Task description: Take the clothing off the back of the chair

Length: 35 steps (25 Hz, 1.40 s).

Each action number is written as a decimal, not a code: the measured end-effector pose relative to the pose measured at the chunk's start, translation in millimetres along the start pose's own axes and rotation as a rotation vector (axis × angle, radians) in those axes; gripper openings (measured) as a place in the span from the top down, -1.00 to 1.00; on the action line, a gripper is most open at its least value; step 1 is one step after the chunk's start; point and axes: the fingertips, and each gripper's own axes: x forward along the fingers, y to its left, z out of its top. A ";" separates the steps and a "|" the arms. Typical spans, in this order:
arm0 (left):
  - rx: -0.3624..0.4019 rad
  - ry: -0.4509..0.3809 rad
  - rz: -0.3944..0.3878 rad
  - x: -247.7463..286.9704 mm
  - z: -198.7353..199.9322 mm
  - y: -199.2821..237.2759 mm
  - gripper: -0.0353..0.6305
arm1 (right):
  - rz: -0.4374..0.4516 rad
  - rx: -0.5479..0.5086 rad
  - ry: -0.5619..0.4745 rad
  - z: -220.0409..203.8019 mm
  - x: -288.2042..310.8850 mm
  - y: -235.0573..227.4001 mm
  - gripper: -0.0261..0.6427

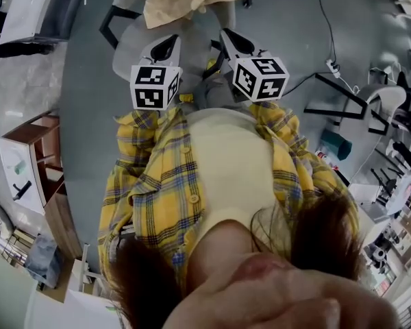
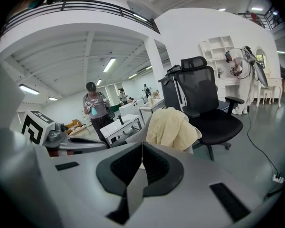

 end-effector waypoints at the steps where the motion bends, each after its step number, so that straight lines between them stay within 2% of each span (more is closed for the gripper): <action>1: -0.004 0.004 0.008 4.9 1.5 2.6 0.88 | 0.006 0.000 0.003 2.3 3.4 -3.5 0.88; 19: 0.020 0.042 0.022 96.7 34.7 9.6 0.87 | 0.062 0.023 0.049 36.3 60.2 -77.5 0.88; 27: 0.079 0.045 0.041 131.1 47.0 23.3 0.87 | 0.064 0.026 0.076 38.4 79.3 -96.2 0.88; 32: 0.099 0.075 0.032 157.5 51.0 29.1 0.64 | 0.066 0.043 0.084 40.3 85.3 -109.3 0.88; 35: 0.111 0.100 0.026 170.6 52.3 30.7 0.58 | 0.067 0.054 0.094 39.3 88.4 -116.0 0.88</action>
